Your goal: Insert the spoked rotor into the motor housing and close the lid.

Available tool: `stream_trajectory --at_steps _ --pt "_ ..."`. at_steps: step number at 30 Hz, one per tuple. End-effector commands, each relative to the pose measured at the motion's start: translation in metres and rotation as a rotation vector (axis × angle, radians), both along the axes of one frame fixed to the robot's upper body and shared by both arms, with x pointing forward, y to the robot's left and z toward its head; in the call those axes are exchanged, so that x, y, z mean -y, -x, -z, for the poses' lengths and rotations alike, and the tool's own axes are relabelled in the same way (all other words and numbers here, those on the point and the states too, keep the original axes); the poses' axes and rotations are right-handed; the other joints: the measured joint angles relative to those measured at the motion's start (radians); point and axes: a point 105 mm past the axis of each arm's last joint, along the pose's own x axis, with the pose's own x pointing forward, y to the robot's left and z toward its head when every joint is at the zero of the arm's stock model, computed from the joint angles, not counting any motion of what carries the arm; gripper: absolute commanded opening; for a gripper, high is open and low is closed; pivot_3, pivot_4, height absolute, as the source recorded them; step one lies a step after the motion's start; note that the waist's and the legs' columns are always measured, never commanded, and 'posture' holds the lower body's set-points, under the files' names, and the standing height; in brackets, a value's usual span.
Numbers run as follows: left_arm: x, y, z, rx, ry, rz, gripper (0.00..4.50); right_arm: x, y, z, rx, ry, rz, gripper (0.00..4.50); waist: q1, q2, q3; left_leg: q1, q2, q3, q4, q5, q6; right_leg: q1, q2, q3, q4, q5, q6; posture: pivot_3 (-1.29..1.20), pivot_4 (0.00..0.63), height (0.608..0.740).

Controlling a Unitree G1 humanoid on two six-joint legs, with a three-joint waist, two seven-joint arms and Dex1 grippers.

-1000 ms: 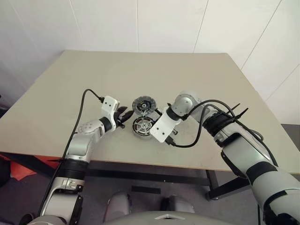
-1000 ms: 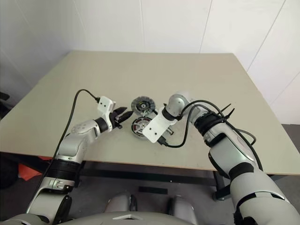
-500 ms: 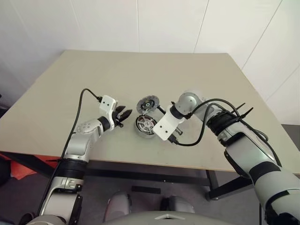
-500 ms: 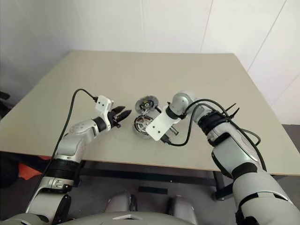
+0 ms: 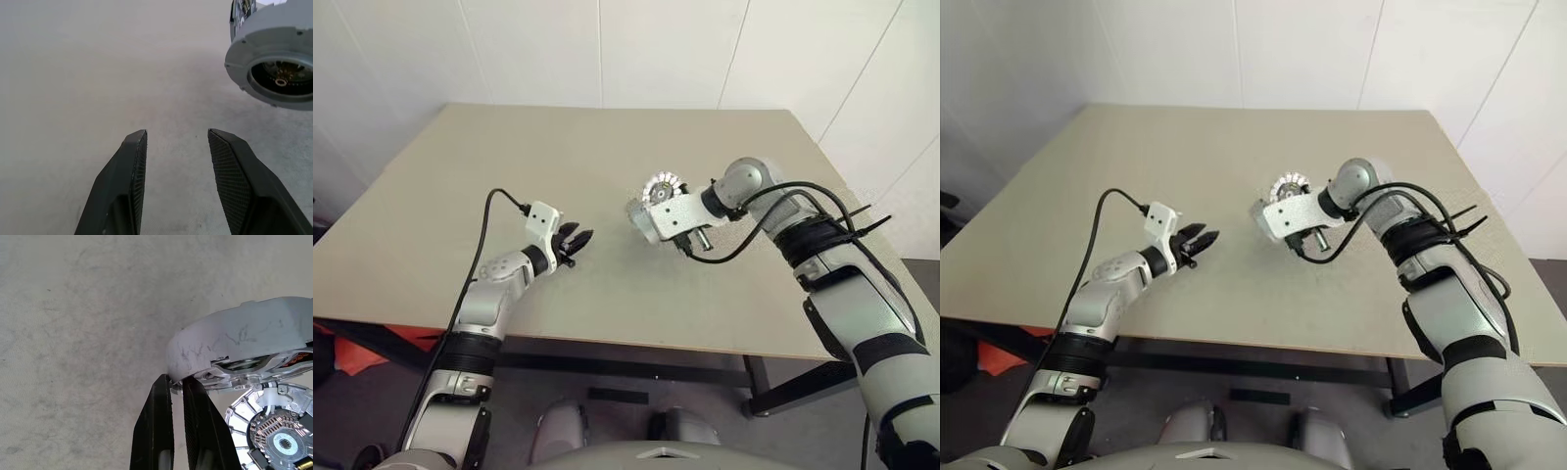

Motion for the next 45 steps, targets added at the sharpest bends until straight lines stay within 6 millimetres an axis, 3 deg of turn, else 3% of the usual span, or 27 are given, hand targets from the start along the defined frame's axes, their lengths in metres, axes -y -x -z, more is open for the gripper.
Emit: stream_trajectory --at_steps 1,6,8,20,29,36,45 --pt "0.002 -0.002 -0.009 0.043 0.005 0.004 2.09 -0.010 -0.004 -0.029 0.082 -0.088 -0.004 0.00 0.000 0.000 0.000 -0.001 0.000 0.000 0.000 0.000 0.000 -0.001 0.000 0.000 0.000 0.000 0.000 0.00 0.000 0.740" --pt "0.002 -0.004 -0.010 0.046 0.001 0.008 2.09 -0.008 -0.007 -0.030 0.042 -0.151 0.104 0.00 0.001 0.000 0.000 -0.003 0.000 0.000 0.000 0.000 0.000 -0.003 0.000 0.000 0.001 0.000 0.000 0.00 0.000 0.740" --pt "0.003 -0.003 -0.009 0.045 0.001 0.009 2.09 -0.004 -0.004 -0.032 -0.054 -0.198 0.187 0.00 0.002 0.000 0.000 -0.003 0.000 0.000 0.000 0.000 0.000 -0.004 0.000 0.000 0.001 0.000 0.000 0.00 0.000 0.740" --pt "0.004 0.001 -0.002 0.034 0.006 0.002 2.09 0.015 0.032 -0.048 -0.365 -0.261 0.406 0.00 0.009 0.000 0.000 -0.004 0.000 0.000 0.000 0.000 0.000 -0.004 0.000 0.000 0.000 0.000 0.000 0.00 0.000 0.740" --pt "0.008 0.004 0.000 0.028 0.017 0.002 2.09 0.011 0.064 -0.038 -0.605 -0.273 0.555 0.00 0.012 0.000 0.000 -0.003 0.000 0.000 0.000 0.000 0.000 -0.003 0.000 0.000 0.000 0.000 0.000 0.00 0.000 0.740" --pt "0.006 0.006 0.001 0.026 0.016 -0.006 2.09 -0.019 0.041 -0.033 -0.721 -0.393 0.859 0.00 0.008 0.000 0.000 -0.001 0.000 -0.001 0.000 0.002 -0.004 -0.003 0.001 0.000 0.001 0.000 0.000 0.00 0.000 0.740" --pt "0.000 0.008 0.001 0.028 0.009 -0.026 2.09 -0.035 0.035 -0.025 -0.739 -0.391 0.896 0.00 0.032 0.000 0.000 -0.001 0.000 -0.001 -0.001 0.002 -0.009 -0.001 0.000 0.000 -0.001 0.000 0.000 0.00 0.000 0.740"
